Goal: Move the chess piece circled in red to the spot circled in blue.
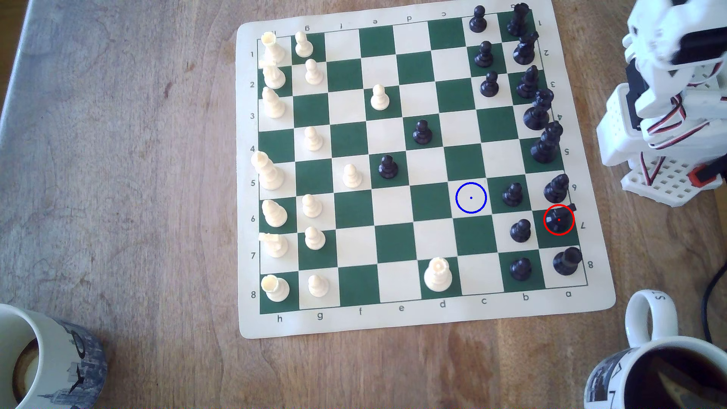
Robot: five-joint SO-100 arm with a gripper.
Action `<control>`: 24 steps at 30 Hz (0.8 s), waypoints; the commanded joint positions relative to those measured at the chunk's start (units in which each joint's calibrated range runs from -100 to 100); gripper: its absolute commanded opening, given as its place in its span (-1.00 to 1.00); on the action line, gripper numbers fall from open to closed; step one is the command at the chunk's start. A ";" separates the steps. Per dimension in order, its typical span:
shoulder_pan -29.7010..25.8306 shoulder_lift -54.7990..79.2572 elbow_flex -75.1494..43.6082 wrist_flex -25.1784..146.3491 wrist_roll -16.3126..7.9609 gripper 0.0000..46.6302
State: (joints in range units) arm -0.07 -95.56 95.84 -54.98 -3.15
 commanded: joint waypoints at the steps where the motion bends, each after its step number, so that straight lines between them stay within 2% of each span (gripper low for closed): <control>1: -2.39 -0.20 -9.90 17.72 -0.15 -0.99; 4: -1.92 -0.11 -14.79 31.80 -0.15 -0.99; 5: -0.59 -0.11 -18.33 44.50 -0.20 -0.99; 8: -0.04 -0.11 -23.59 58.75 -0.29 -0.99; 11: 0.35 -0.11 -31.56 80.78 -0.39 -0.99; 13: 0.66 -0.11 -34.01 87.49 -0.39 -0.99; 15: 0.74 0.31 -37.18 95.93 -0.44 -0.89; 19: 0.74 1.25 -38.82 100.43 -0.44 -0.87; 21: 0.74 0.91 -39.27 99.86 -1.17 -0.71; 22: 0.50 -0.20 -40.00 100.43 -2.59 -0.77; 23: -0.12 -0.20 -40.36 101.01 -2.49 -0.84; 24: -0.75 0.40 -40.99 102.65 -1.32 -0.86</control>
State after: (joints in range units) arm 0.66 -95.06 60.14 45.02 -4.42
